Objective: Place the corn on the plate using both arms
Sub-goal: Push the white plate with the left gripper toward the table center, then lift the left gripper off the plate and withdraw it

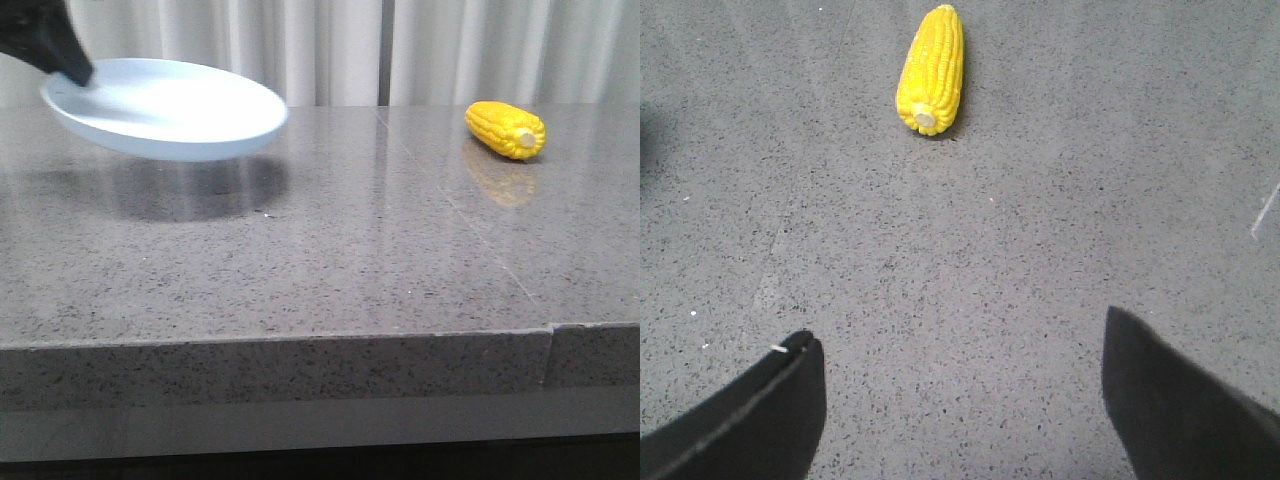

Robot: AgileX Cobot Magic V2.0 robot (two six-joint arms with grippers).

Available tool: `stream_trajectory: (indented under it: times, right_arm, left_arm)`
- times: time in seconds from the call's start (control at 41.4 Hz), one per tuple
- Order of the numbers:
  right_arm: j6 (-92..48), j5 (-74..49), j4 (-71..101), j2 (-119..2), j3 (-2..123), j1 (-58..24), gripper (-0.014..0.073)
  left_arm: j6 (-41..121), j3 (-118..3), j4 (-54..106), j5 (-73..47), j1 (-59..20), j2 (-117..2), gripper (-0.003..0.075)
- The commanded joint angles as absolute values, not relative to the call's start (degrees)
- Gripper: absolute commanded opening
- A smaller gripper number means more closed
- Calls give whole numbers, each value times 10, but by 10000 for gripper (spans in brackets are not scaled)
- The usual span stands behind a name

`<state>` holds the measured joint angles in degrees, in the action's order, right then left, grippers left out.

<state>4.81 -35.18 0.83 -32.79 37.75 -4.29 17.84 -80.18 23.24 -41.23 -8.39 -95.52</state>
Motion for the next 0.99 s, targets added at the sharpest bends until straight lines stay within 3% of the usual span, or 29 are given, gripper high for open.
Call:
stream_trajectory:
  times: [0.0, 0.193, 0.459, 0.532, 0.677, 0.75, 0.822, 0.967]
  right_arm:
    - [43, -315, 5, -334, 396, -40, 595]
    - [43, -315, 5, -334, 396, -40, 595]
    - [43, -315, 5, -334, 396, -40, 595]
    - [43, -315, 5, -334, 396, -40, 595]
    - [43, -315, 5, -334, 396, -40, 595]
    - [43, -315, 5, -334, 396, -40, 595]
    - [43, -315, 5, -334, 396, -40, 595]
    - [43, -315, 5, -334, 396, -40, 595]
  left_arm:
    - [179, -819, 255, -385, -128, -937, -20]
    - [179, -819, 255, -342, -188, -975, -20]
    - [174, -819, 290, -324, -203, -1019, 1]
    - [174, -819, 290, -329, -203, -1023, 78]
    - [174, -819, 286, -331, -203, -1020, 351]
    - [174, -819, 268, -329, -203, -1008, 449]
    - [174, -819, 244, -330, -203, -988, 490]
    - [174, -819, 226, -352, -208, -929, 493]
